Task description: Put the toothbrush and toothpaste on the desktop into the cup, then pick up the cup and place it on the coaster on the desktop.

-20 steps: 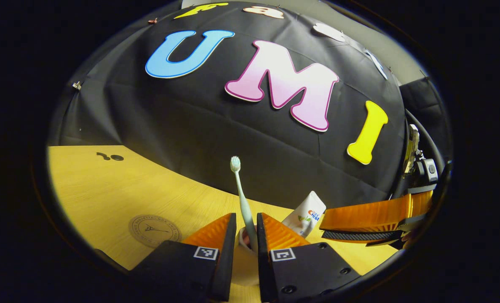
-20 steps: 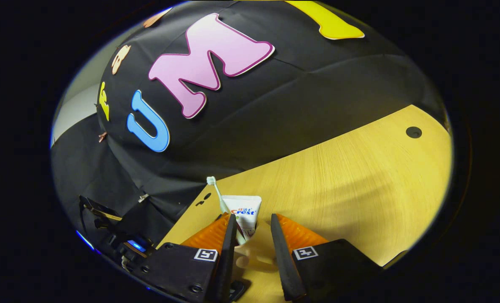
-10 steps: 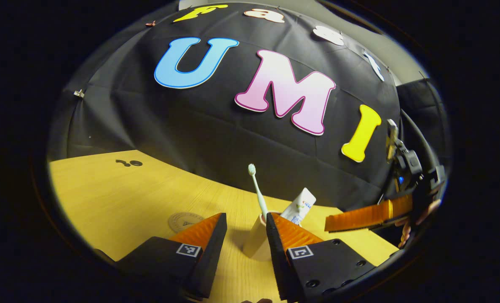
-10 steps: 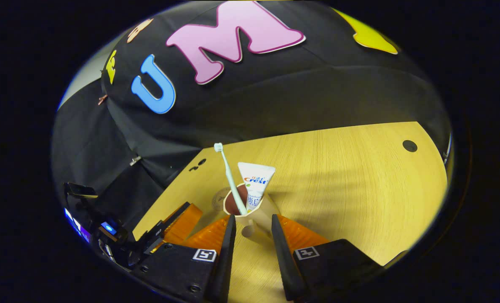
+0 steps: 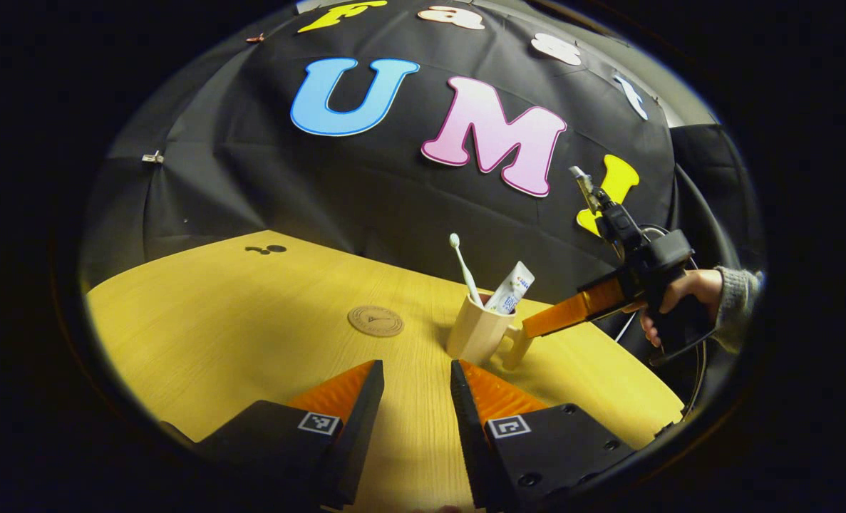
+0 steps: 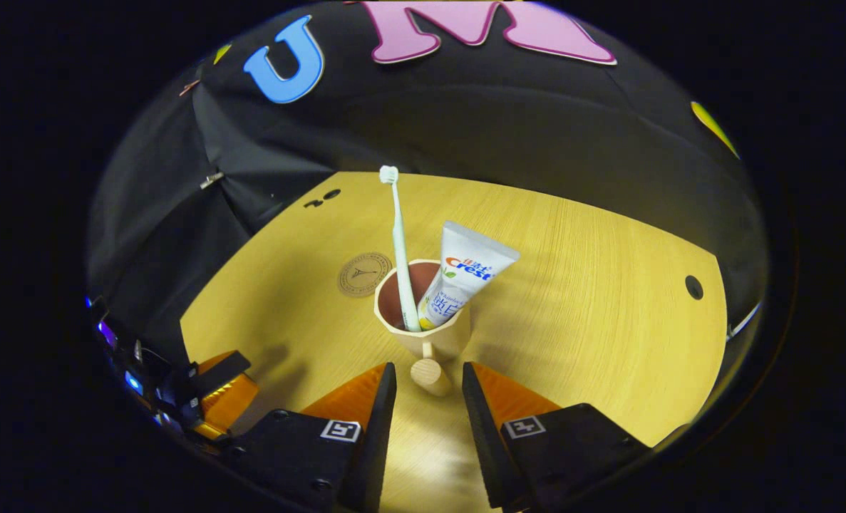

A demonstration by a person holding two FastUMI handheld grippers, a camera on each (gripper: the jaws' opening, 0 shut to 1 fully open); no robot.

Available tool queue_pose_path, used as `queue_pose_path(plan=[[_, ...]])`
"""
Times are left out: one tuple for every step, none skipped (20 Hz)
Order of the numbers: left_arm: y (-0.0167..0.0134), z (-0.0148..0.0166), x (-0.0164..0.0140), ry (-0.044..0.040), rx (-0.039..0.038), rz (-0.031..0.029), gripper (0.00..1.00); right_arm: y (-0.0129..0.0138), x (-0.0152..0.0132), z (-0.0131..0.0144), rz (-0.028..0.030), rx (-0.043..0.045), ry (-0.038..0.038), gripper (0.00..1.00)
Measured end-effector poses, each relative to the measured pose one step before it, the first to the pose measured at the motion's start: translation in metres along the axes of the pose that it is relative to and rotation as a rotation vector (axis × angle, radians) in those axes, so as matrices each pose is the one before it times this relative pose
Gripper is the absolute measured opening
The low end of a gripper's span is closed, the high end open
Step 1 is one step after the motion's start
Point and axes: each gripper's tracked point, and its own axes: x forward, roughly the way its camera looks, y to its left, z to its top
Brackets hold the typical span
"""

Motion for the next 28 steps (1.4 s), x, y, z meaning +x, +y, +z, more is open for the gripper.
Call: queue_pose_path(plan=[[0.00371,0.00096,-0.00624,-0.00415,-0.01121,0.01170,0.61,0.00351,0.00321,0.00075,-0.00299,-0.01043,0.01120,0.58],[0.00305,0.00035,-0.00383,-0.00118,-0.01974,0.00629,0.61,0.00094,0.00375,0.00153,-0.00675,-0.00942,0.00471,0.58],[-0.00012,0.00142,-0.00354,-0.00235,-0.02198,0.00199,0.61,0.00026,0.00229,0.00100,-0.00974,-0.01436,0.01566,0.58],[0.00122,0.00256,-0.00267,-0.00578,-0.01805,0.00322,0.61,0.00000,0.00470,-0.00006,-0.00928,-0.01924,0.01576,0.58],[0.00124,0.00301,-0.00321,-0.00695,-0.01470,0.00103,0.61,-0.00221,0.00477,0.00036,-0.01560,-0.02216,0.01680,0.57],[0.00151,0.00226,-0.00061,-0.00638,-0.01123,-0.00054,0.61,-0.00362,0.00431,-0.00083,-0.01986,-0.01764,0.02121,0.57],[0.00179,0.00107,-0.00127,-0.00490,-0.00954,0.00212,0.61,-0.00028,0.00435,0.00016,-0.00552,-0.00882,0.01983,0.58],[0.00286,0.00111,-0.00093,-0.00444,-0.01034,0.00149,0.61,0.00032,0.00216,0.00048,-0.00524,-0.00391,0.02010,0.57],[0.00195,0.00139,-0.00070,-0.00282,-0.00767,0.00155,0.61,0.00110,0.00318,0.00058,0.00487,-0.00526,0.02064,0.57],[0.00284,0.00065,-0.00037,-0.00307,-0.00718,0.00190,0.61,-0.00065,0.00433,-0.00093,0.00050,-0.00728,0.02302,0.57],[0.00174,-0.00058,-0.00081,0.00020,-0.00541,0.00285,0.61,-0.00279,0.00262,0.00047,-0.01160,-0.00609,0.01288,0.57],[0.00285,-0.00011,-0.00029,0.00061,-0.00316,0.00348,0.61,0.00044,0.00334,0.00060,0.00086,-0.00463,0.02088,0.57],[0.00416,-0.00142,-0.00178,0.00048,-0.00167,0.00722,0.61,-0.00049,0.00007,-0.00090,-0.00777,-0.00412,0.01234,0.57],[0.00301,-0.00103,-0.00073,0.00238,-0.00244,0.00497,0.61,0.00098,0.00100,-0.00062,0.00381,-0.00623,0.01329,0.58],[0.00312,0.00011,-0.00051,0.00167,-0.00337,0.00499,0.61,0.00063,0.00179,-0.00013,-0.00822,-0.00659,0.00854,0.57],[0.00189,-0.00037,0.00011,0.00218,-0.00350,0.00290,0.61,-0.00138,-0.00075,-0.00376,-0.00135,-0.00041,0.01444,0.46],[0.00201,0.00085,0.00028,0.00131,-0.00143,0.00316,0.61,0.00085,0.01064,-0.00083,0.00179,0.00722,-0.00487,0.36],[0.00202,-0.00102,0.00054,0.00191,-0.00046,0.00391,0.61,0.00090,-0.01008,0.00170,0.00345,-0.00163,0.00262,0.21],[0.00112,0.00070,-0.00002,0.00051,0.00027,0.00139,0.61,-0.00310,-0.00041,0.00036,-0.00360,-0.00022,-0.01415,0.24],[0.00043,-0.00017,0.00087,0.00101,0.00098,0.00053,0.61,0.00198,0.00052,0.00052,-0.00203,-0.00018,-0.01418,0.19],[0.00053,-0.00076,0.00048,0.00112,0.00068,0.00004,0.61,0.00078,0.00358,0.00202,0.00956,0.00564,-0.02859,0.24],[-0.00097,0.00023,0.00006,0.00202,0.00121,-0.00152,0.61,0.00131,-0.00130,0.00017,0.00685,0.02039,-0.02021,0.13],[0.00003,-0.00059,0.00082,0.00324,0.00341,-0.00004,0.61,0.00037,0.00087,0.00041,0.00203,0.01460,-0.02197,0.13],[-0.00014,-0.00133,0.00004,0.00421,0.00415,-0.00413,0.61,-0.00006,0.00092,0.00128,0.00097,0.01684,-0.01957,0.10],[-0.00047,-0.00040,-0.00115,0.00224,0.00472,-0.00334,0.61,0.00213,-0.00289,-0.00325,0.00421,0.00763,0.00002,0.10],[-0.00035,-0.00069,-0.00001,0.00210,0.00465,-0.00411,0.61,-0.00018,0.00198,0.00132,0.00089,0.00592,-0.01120,0.10],[0.00035,0.00015,-0.00028,0.00252,0.00334,-0.00157,0.61,0.00118,-0.00110,0.00132,0.00164,0.00319,-0.00626,0.10],[0.00064,-0.00037,0.00055,0.00086,0.00130,-0.00024,0.61,0.00187,-0.00107,0.00195,0.00763,0.00317,-0.00408,0.10]])
